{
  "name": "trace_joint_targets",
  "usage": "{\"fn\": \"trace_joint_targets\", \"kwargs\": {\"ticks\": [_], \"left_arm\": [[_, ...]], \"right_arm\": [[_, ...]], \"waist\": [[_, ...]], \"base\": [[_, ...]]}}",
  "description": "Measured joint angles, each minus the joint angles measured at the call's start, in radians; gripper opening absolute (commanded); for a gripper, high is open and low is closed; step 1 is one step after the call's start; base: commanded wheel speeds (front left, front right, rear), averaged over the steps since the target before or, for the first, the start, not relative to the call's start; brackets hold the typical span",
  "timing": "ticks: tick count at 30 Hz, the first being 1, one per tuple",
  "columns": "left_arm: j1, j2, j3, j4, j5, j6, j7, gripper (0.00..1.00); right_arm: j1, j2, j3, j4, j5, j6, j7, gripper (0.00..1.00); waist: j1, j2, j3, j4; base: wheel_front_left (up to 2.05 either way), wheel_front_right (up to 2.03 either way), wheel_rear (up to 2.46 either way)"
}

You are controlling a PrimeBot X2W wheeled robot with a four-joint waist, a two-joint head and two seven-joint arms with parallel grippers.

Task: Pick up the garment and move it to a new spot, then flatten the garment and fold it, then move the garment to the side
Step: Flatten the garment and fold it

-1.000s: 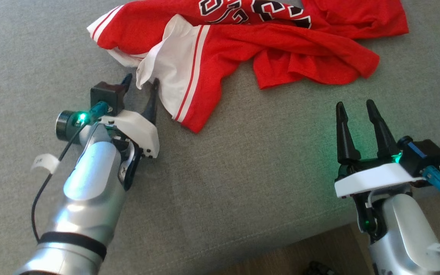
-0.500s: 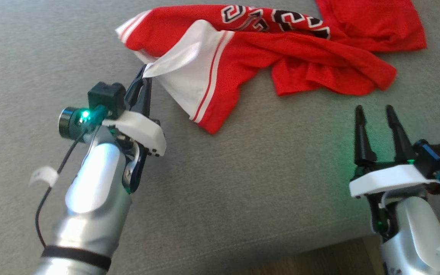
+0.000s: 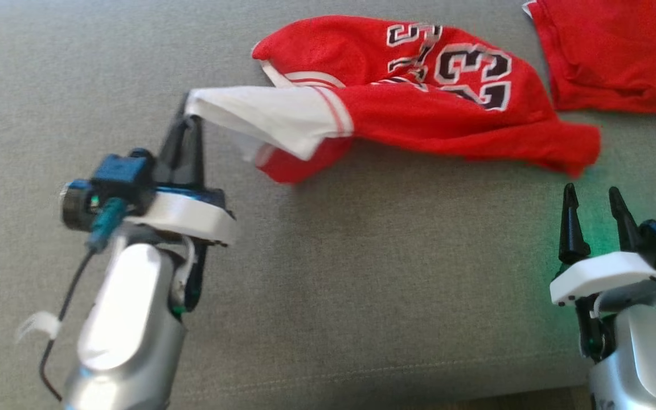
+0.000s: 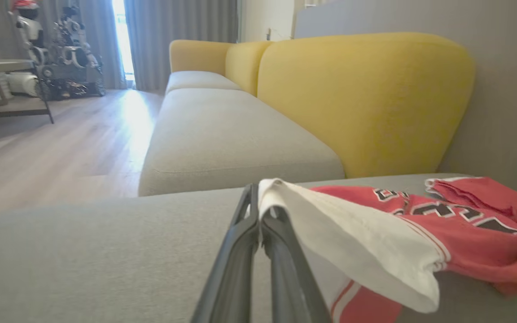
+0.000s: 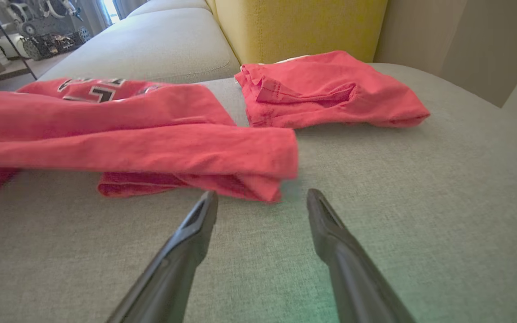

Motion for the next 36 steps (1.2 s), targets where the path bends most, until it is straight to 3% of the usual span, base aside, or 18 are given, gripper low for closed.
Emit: {"fn": "trace_joint_targets", "kwargs": {"ticks": [9, 20, 36], "left_arm": [[0.065, 0.008, 0.027, -0.048, 0.008, 0.006, 0.000, 0.00], [0.070, 0.005, 0.032, -0.044, 0.017, 0.004, 0.000, 0.00], [0.075, -0.003, 0.045, -0.044, 0.026, -0.001, 0.000, 0.00]], "right_arm": [[-0.033, 0.000, 0.032, 0.078, 0.131, 0.000, 0.006, 1.00], [-0.030, 0.000, 0.132, 0.111, 0.185, 0.000, 0.054, 1.00], [0.089, 0.000, 0.178, 0.022, 0.131, 0.000, 0.132, 1.00]], "waist": [[0.0000, 0.0000, -0.008, 0.009], [0.0000, 0.0000, -0.008, 0.005], [0.0000, 0.0000, -0.035, -0.014]], "base": [[0.00, 0.00, 0.00], [0.00, 0.00, 0.00], [0.00, 0.00, 0.00]]}}
